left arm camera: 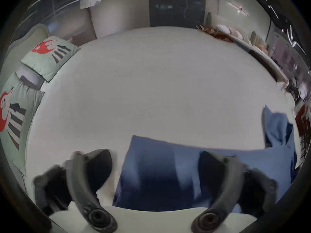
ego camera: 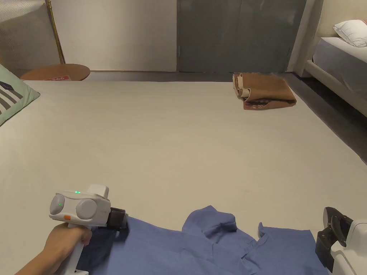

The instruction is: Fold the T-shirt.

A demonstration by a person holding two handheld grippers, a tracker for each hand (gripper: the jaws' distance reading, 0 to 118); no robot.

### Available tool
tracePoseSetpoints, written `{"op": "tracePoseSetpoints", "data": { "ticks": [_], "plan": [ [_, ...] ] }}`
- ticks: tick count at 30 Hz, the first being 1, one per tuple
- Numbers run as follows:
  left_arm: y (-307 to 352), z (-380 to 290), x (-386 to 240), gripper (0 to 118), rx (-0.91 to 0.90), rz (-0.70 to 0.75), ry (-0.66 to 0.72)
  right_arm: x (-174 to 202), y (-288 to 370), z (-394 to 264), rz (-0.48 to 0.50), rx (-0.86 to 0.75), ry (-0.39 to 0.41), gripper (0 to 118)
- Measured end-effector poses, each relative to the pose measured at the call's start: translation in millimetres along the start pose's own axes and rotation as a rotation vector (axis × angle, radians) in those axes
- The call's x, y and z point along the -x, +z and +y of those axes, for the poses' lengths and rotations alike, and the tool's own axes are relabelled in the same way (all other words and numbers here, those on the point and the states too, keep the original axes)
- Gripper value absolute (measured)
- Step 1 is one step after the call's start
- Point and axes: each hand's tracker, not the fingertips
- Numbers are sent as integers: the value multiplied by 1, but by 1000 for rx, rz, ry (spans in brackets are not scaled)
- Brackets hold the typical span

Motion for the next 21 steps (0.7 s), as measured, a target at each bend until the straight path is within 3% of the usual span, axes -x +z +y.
{"op": "tracePoseSetpoints", "data": {
  "ticks": [2,3,4,6,7,10,14,15,18,21],
  "plan": [
    [9,-9,-12,56,-44,-53,-46,-3,-1,-3,1,16,-8,0],
    [16,-10,-19,56,-71,12,-54,-5,-2,-6,3,22,-8,0],
    [20,-11,-22,45,-60,-22,-59,-6,-2,-6,2,30,-4,0],
    [23,-10,-24,1,-67,-50,-74,-10,0,-7,6,39,-27,0],
    [27,-10,-27,1,-90,14,-108,-13,1,-7,8,47,-44,0],
    [45,-10,-29,1,-129,22,-128,-24,-1,-11,3,88,-93,0],
    [87,-14,-26,1,-209,24,-144,-44,-30,-32,-7,311,-151,3],
    [95,-16,-25,1,-223,25,-147,-48,-38,-37,4,366,-176,16],
    [108,-17,-13,1,-248,8,-140,-55,-66,-66,7,487,-217,75],
    [120,-20,-9,1,-271,-14,-128,-56,-82,-89,-20,603,-189,93]
  ]
}}
